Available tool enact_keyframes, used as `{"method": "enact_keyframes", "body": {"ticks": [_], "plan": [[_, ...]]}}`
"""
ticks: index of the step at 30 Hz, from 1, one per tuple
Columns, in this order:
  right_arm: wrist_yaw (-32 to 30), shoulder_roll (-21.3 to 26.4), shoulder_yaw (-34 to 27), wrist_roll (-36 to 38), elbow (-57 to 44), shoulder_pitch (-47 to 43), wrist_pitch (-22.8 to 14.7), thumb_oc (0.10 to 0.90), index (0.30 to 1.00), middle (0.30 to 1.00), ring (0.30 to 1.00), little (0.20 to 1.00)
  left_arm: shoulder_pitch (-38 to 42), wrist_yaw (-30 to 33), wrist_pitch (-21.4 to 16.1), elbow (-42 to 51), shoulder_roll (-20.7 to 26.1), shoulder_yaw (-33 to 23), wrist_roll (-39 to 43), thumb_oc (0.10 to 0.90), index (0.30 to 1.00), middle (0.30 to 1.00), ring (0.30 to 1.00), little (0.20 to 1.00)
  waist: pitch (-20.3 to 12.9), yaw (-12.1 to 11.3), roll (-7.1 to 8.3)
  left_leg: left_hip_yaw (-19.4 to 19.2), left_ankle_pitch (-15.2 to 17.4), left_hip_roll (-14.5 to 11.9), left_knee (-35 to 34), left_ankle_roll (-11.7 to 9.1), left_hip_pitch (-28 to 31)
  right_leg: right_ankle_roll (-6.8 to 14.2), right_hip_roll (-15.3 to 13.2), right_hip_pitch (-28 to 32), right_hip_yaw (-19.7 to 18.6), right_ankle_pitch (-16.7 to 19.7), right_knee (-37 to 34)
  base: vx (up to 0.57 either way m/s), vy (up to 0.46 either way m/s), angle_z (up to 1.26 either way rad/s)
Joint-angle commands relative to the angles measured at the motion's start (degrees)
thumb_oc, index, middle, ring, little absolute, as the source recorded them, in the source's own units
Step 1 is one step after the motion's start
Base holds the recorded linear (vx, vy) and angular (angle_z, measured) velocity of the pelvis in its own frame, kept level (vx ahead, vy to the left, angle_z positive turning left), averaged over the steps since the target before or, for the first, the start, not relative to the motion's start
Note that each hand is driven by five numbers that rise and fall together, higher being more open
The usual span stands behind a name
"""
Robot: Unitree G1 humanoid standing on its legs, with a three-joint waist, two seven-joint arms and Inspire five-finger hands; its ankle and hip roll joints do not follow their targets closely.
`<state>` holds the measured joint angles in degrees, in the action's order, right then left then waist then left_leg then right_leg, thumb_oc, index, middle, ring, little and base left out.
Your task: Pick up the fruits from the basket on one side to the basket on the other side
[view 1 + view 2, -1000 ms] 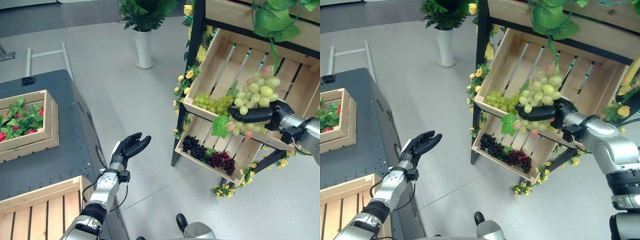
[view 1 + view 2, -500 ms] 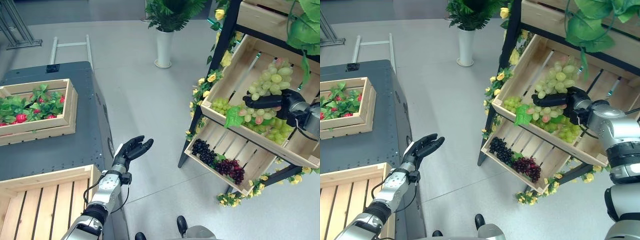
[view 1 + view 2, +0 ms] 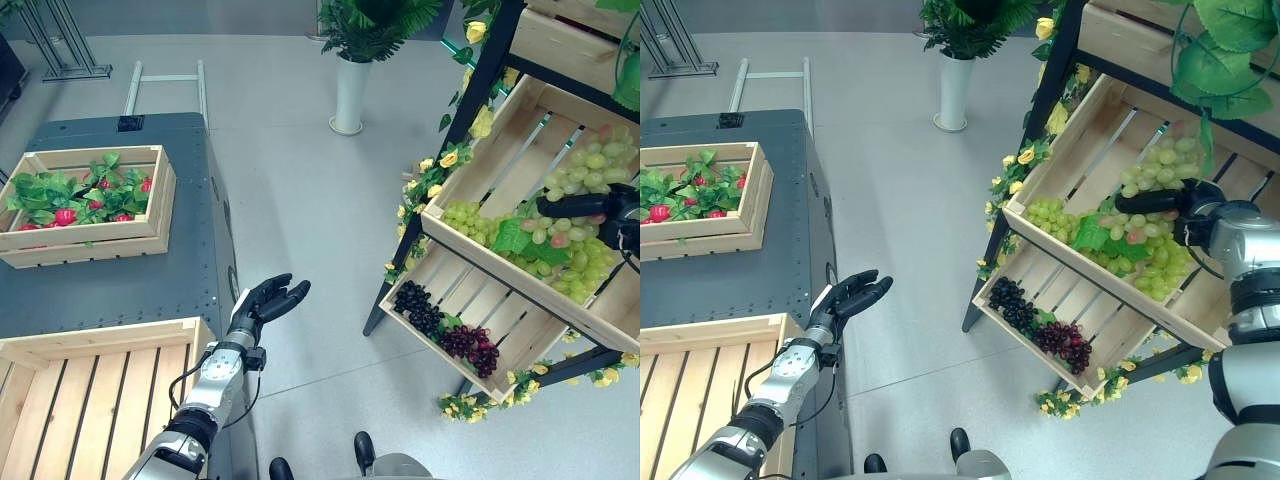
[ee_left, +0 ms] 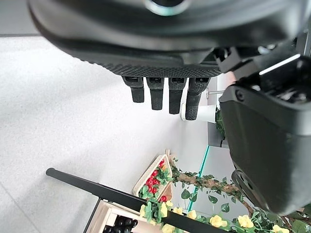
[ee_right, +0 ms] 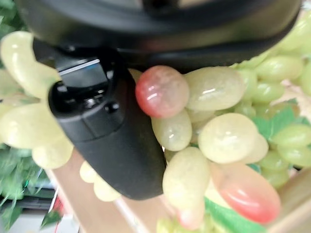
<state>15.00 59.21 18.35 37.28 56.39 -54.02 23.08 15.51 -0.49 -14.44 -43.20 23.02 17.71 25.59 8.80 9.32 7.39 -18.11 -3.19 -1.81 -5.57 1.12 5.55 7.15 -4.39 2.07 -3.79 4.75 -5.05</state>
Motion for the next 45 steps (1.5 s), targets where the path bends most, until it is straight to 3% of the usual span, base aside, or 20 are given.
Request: {"method": "enact_keyframes", "body": {"ticks": [1,4,5,6,19,32,43,45], "plan": [[-2.16,9.04,-0.10,-2.98,4.57,-11.27,-6.75,0.400,0.300,0.300,0.300,0.300,6.26,0.16,-5.27,3.46,0.39,2.46,1.30,0.800,0.900,0.900,0.900,0.900,-3.81,-2.11,-0.54,2.96,8.18,1.33,0.78,0.11,2.98,-0.40,2.99,-0.39,1.09,-0.64,1.12,0.00,0.000,0.00],[-2.33,9.51,-0.61,-3.42,5.59,-10.44,-7.35,0.400,0.300,0.300,0.300,0.300,6.52,0.15,-5.08,3.66,0.97,2.49,1.51,0.800,0.900,0.900,0.900,0.900,-3.57,-2.19,-0.62,3.05,8.08,1.34,0.76,0.04,2.97,-0.40,2.90,-0.39,1.21,-0.57,1.11,0.00,0.000,0.00],[-2.44,9.64,-0.71,-3.58,5.92,-10.38,-7.41,0.458,0.387,0.387,0.387,0.387,6.71,0.23,-4.96,3.62,1.09,2.52,1.59,0.800,0.900,0.900,0.900,0.900,-3.53,-2.16,-0.65,3.05,8.07,1.35,0.75,0.04,2.99,-0.41,2.89,-0.38,1.23,-0.55,1.11,0.00,0.000,0.00],[-3.13,9.65,-0.74,-3.66,6.07,-10.22,-7.53,0.800,0.900,0.900,0.900,0.900,6.91,0.23,-4.89,3.61,1.29,2.54,1.77,0.800,0.900,0.900,0.900,0.900,-3.42,-2.13,-0.73,3.02,8.05,1.38,0.76,0.05,2.97,-0.45,2.87,-0.38,1.21,-0.56,1.12,0.00,0.000,0.00],[-0.34,9.73,0.27,-4.29,6.38,-10.60,-8.96,0.800,0.900,0.900,0.900,0.900,6.90,-0.79,-5.21,2.96,0.93,2.68,2.07,0.800,0.900,0.900,0.900,0.900,-3.34,-2.10,-1.07,2.91,8.07,1.52,0.76,-0.10,3.03,-0.58,2.63,-0.24,1.42,-0.80,1.11,0.00,0.000,0.00],[2.26,8.52,2.16,-3.49,-3.52,-8.33,-12.29,0.800,0.900,0.900,0.900,0.900,7.29,-2.36,-4.99,2.38,1.86,2.49,2.50,0.800,0.900,0.900,0.900,0.900,-3.77,-0.48,-1.21,1.83,8.63,1.36,1.38,-0.20,3.17,-0.62,2.73,-0.25,0.68,-1.14,1.17,0.00,0.001,0.00],[-0.94,8.79,-4.60,-2.26,-16.41,1.70,-14.92,0.800,0.900,0.900,0.900,0.900,6.81,-3.17,-4.57,2.81,1.59,2.05,2.47,0.800,0.900,0.900,0.900,0.900,-3.99,2.81,-2.26,-0.46,9.38,1.25,2.05,-0.18,3.69,-0.45,3.17,-0.80,-1.73,-1.33,1.94,0.01,0.004,-0.06],[-2.04,8.57,-8.44,-4.45,-20.86,7.73,-17.43,0.800,0.900,0.900,0.900,0.900,6.67,-3.21,-4.29,2.93,1.65,1.70,2.48,0.800,0.900,0.900,0.900,0.900,-4.17,4.13,-3.03,-0.44,10.58,1.35,2.04,0.01,4.27,0.03,3.19,-0.47,-2.37,-2.20,1.97,0.08,0.056,-0.12]]}}
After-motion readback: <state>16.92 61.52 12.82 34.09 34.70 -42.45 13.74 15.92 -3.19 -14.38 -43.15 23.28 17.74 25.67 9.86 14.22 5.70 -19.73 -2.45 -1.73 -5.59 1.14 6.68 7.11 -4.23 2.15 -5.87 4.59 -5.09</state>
